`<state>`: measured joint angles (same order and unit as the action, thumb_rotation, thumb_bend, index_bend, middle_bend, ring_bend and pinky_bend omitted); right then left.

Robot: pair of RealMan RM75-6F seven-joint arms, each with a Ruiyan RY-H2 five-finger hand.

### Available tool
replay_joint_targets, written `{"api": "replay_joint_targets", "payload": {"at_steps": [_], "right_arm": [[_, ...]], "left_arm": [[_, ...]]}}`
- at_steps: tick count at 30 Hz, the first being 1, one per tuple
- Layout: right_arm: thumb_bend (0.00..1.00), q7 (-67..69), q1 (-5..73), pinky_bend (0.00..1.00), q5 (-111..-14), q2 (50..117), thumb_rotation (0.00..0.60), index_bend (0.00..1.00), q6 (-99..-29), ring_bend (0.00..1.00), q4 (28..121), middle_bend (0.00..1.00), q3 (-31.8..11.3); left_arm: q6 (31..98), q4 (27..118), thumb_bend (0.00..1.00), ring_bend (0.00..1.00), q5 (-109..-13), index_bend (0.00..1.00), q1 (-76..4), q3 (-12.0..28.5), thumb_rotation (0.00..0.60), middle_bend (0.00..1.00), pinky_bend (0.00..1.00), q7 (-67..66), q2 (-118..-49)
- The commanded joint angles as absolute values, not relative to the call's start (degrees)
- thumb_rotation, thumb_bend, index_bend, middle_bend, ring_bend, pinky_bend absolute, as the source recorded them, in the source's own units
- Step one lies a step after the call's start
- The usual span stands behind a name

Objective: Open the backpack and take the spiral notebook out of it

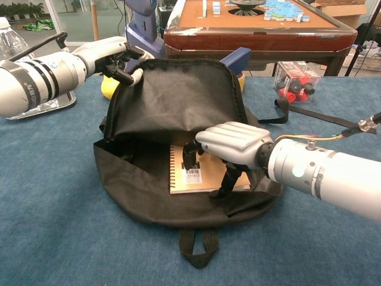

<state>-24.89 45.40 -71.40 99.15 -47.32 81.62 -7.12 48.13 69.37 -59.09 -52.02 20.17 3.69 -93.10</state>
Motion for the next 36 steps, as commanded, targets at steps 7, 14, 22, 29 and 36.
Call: {"api": "replay_joint_targets", "payload": {"at_steps": [7, 14, 22, 29, 36], "right_arm": [[0.16, -26.0, 45.1, 0.31, -71.4, 100.7, 0.6, 0.35, -49.0, 0.18, 78.7, 0.26, -6.0], [0.15, -26.4, 44.7, 0.31, -72.1, 101.6, 0.6, 0.31, -50.6, 0.16, 77.1, 0.22, -5.5], [0.14, -26.7, 44.2, 0.28, -73.9, 103.7, 0.6, 0.25, -52.9, 0.12, 74.8, 0.19, -5.0], [0.1, -28.1, 42.7, 0.21, -75.0, 103.3, 0.6, 0.16, -55.3, 0.06, 75.0, 0.12, -4.0], [0.1, -28.1, 42.2, 0.2, -75.1, 103.0, 0.6, 0.14, -55.0, 0.05, 74.4, 0.1, -3.6]], "left_arm": [[48.2, 69.4, 0.59, 0.06, -59.2, 0.41, -51.7, 20.0, 0.6, 0.13, 0.01, 4.2, -92.8], [48.2, 69.4, 0.59, 0.06, -59.4, 0.41, -51.6, 19.9, 0.6, 0.13, 0.01, 4.5, -92.8], [48.0, 69.2, 0.59, 0.06, -59.5, 0.41, -51.4, 19.8, 0.6, 0.13, 0.01, 5.0, -92.7], [47.7, 69.2, 0.59, 0.06, -59.3, 0.41, -51.1, 19.9, 0.6, 0.13, 0.01, 5.7, -92.4], [47.7, 69.3, 0.59, 0.06, -59.3, 0.41, -51.1, 20.0, 0.6, 0.13, 0.01, 5.8, -92.3]]}}
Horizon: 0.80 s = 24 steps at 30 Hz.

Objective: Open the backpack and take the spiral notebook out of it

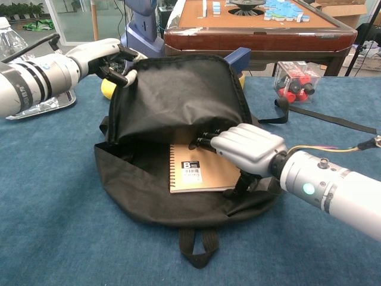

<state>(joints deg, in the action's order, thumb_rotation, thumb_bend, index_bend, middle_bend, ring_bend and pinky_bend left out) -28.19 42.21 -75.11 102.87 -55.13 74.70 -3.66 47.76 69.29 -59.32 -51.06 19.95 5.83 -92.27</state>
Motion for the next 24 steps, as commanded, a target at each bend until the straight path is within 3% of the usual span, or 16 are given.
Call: {"api": "replay_joint_targets", "payload": {"at_steps": [1, 24], "right_arm": [[0.1, -28.1, 42.2, 0.2, -75.1, 103.1, 0.6, 0.14, -54.9, 0.05, 74.2, 0.1, -3.6], [0.1, -28.5, 43.0, 0.19, -76.6, 106.6, 0.6, 0.14, -53.8, 0.05, 70.6, 0.1, -4.4]], "left_arm": [[47.7, 69.3, 0.59, 0.06, -59.2, 0.41, -51.0, 20.0, 0.6, 0.13, 0.01, 5.9, -92.2], [47.1, 68.8, 0.59, 0.06, -59.1, 0.4, -50.8, 19.8, 0.6, 0.13, 0.01, 6.4, -92.2]]}}
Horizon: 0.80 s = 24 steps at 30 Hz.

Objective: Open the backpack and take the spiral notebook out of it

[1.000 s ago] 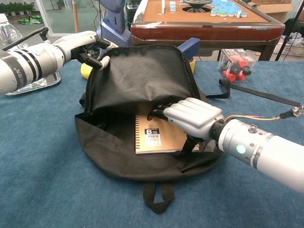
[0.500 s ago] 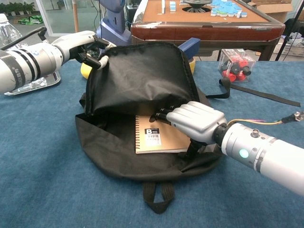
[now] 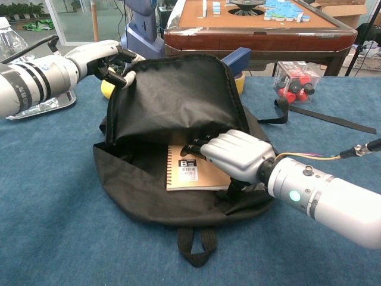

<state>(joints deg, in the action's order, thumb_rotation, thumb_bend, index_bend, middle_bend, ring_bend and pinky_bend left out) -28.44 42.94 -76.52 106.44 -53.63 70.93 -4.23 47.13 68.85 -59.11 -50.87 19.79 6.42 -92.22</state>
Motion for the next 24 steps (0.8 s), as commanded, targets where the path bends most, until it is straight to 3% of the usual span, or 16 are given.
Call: {"api": "replay_joint_targets", "payload": {"at_steps": [1, 14, 18, 24], "right_arm": [[0.1, -28.6, 43.0, 0.19, -76.7, 106.8, 0.6, 0.14, -53.9, 0.05, 70.2, 0.1, -4.5], [0.26, -26.6, 44.5, 0.19, -79.2, 110.1, 0.6, 0.14, -54.9, 0.05, 65.0, 0.14, -5.9], [0.35, -25.9, 44.7, 0.19, -79.8, 110.5, 0.6, 0.14, -55.3, 0.07, 63.9, 0.16, -6.1], [0.36, -25.3, 44.5, 0.19, -80.0, 110.0, 0.6, 0.16, -55.6, 0.08, 64.2, 0.18, -6.4]], "left_arm": [[47.1, 68.8, 0.59, 0.06, -59.1, 0.4, -50.8, 19.7, 0.6, 0.13, 0.01, 6.5, -92.2], [46.8, 68.7, 0.59, 0.06, -59.1, 0.4, -50.8, 19.9, 0.6, 0.13, 0.01, 6.9, -92.0], [46.8, 68.5, 0.59, 0.06, -59.2, 0.4, -50.8, 20.0, 0.6, 0.13, 0.01, 7.2, -92.0], [46.7, 68.4, 0.59, 0.06, -59.6, 0.4, -50.8, 19.8, 0.6, 0.13, 0.01, 7.6, -92.0]]}}
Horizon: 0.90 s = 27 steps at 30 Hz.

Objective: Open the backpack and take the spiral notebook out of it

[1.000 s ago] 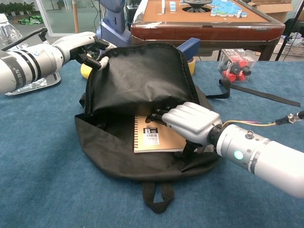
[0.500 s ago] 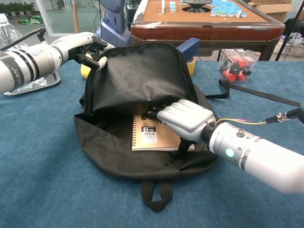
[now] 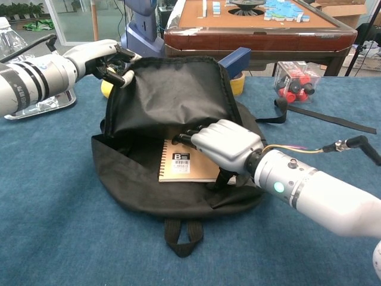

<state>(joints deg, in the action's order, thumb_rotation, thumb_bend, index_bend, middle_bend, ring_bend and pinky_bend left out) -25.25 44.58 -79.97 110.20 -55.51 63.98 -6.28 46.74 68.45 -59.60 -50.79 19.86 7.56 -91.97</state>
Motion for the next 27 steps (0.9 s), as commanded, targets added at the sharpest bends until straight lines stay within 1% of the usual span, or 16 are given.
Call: {"api": "replay_joint_targets", "payload": {"at_steps": [1, 5, 12, 16, 19, 22, 24, 27], "right_arm": [[0.36, -25.4, 44.5, 0.19, -80.0, 109.8, 0.6, 0.16, -55.6, 0.08, 64.4, 0.18, -6.4], [0.36, -25.9, 44.5, 0.19, -79.8, 109.2, 0.6, 0.16, -55.6, 0.08, 64.8, 0.18, -6.6], [0.36, -25.9, 45.1, 0.19, -79.9, 110.2, 0.6, 0.16, -55.2, 0.08, 63.4, 0.18, -7.1], [0.36, -25.7, 45.3, 0.19, -80.4, 110.7, 0.6, 0.19, -55.4, 0.09, 62.4, 0.19, -6.9], [0.39, -24.5, 45.4, 0.19, -81.8, 111.2, 0.6, 0.26, -56.6, 0.11, 61.3, 0.22, -6.7], [0.46, -22.5, 45.3, 0.19, -83.1, 111.8, 0.6, 0.38, -58.0, 0.15, 60.0, 0.26, -6.6], [0.48, -21.0, 45.3, 0.2, -84.2, 112.1, 0.6, 0.47, -59.1, 0.18, 59.0, 0.3, -6.4], [0.49, -19.4, 45.4, 0.22, -85.5, 112.5, 0.6, 0.55, -60.5, 0.21, 57.8, 0.34, -6.3]], "left_arm": [[46.7, 68.3, 0.59, 0.06, -59.6, 0.4, -50.8, 19.9, 0.6, 0.13, 0.01, 7.7, -92.0], [46.6, 68.1, 0.59, 0.06, -59.6, 0.4, -50.9, 19.8, 0.6, 0.13, 0.01, 7.8, -92.2], [46.4, 67.7, 0.59, 0.06, -59.7, 0.4, -51.0, 19.9, 0.6, 0.13, 0.01, 7.9, -92.6], [46.4, 67.7, 0.59, 0.06, -59.6, 0.4, -51.2, 20.0, 0.6, 0.13, 0.01, 8.0, -92.6], [46.5, 68.0, 0.59, 0.06, -59.7, 0.4, -51.2, 20.1, 0.6, 0.13, 0.01, 8.0, -92.6], [46.5, 68.1, 0.59, 0.06, -59.7, 0.4, -51.2, 20.1, 0.6, 0.13, 0.01, 8.0, -92.5], [46.6, 68.2, 0.59, 0.06, -59.6, 0.4, -51.1, 20.1, 0.6, 0.13, 0.01, 8.0, -92.5], [46.5, 68.1, 0.59, 0.06, -59.5, 0.4, -51.2, 20.2, 0.6, 0.13, 0.01, 8.0, -92.5]]}}
